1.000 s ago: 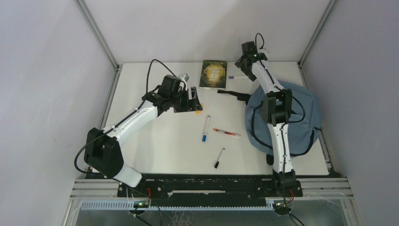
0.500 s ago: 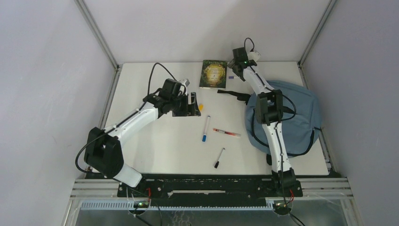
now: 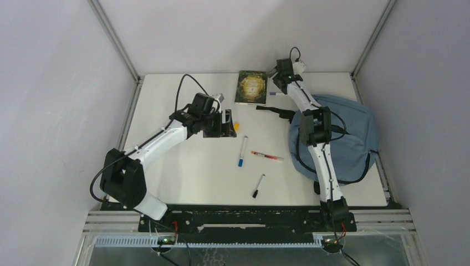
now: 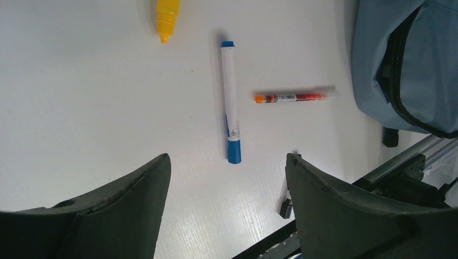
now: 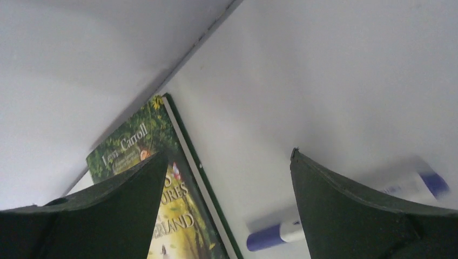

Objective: Pack the student bag
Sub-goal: Adjust the stationery at the center of the board, then pick up the stationery from the center of the board.

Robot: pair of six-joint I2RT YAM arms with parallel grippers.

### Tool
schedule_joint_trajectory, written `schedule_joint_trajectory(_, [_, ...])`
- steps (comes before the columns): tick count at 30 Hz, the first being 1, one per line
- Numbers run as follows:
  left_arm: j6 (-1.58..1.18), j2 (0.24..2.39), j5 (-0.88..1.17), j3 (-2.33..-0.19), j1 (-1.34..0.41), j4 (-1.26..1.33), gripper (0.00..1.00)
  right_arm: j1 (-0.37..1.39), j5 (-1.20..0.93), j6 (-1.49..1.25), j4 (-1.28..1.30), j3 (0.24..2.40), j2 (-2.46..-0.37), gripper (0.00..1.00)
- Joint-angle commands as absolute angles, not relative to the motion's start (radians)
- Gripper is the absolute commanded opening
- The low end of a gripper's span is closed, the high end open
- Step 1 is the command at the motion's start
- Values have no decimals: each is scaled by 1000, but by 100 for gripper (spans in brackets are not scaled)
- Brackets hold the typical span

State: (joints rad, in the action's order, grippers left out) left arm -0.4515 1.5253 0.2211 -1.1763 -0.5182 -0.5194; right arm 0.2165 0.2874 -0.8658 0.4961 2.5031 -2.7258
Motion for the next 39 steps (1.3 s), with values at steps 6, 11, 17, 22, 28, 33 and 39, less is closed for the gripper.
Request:
schedule_joint_trajectory(6, [-440, 1528, 246, -1155, -514, -502, 82, 200, 157, -904, 508, 2369, -2627, 92])
schedule_joint_trajectory(11, [-451, 1519, 255, -1153, -514, -499, 82, 198, 132, -875, 494, 2189, -2495, 89])
schedule_joint_trajectory(17, [-467, 1506, 273, -1137, -514, -486, 81, 188, 97, -776, 562, 2206, -2446, 91])
schedule_joint_trajectory(22, [-482, 1472, 265, -1125, -514, -468, 81, 182, 31, -533, 711, 2343, -2519, 96])
schedule_joint_trajectory(28, [-492, 1465, 270, -1127, -515, -455, 81, 171, 82, -385, 855, 2341, -2542, 91])
schedule_joint_trajectory(33, [-503, 1470, 284, -1113, -517, -451, 81, 169, 120, -348, 919, 2345, -2562, 74])
schedule_joint_trajectory(39, [-508, 1454, 272, -1100, -518, -447, 81, 183, 156, -330, 984, 2410, -2603, 55])
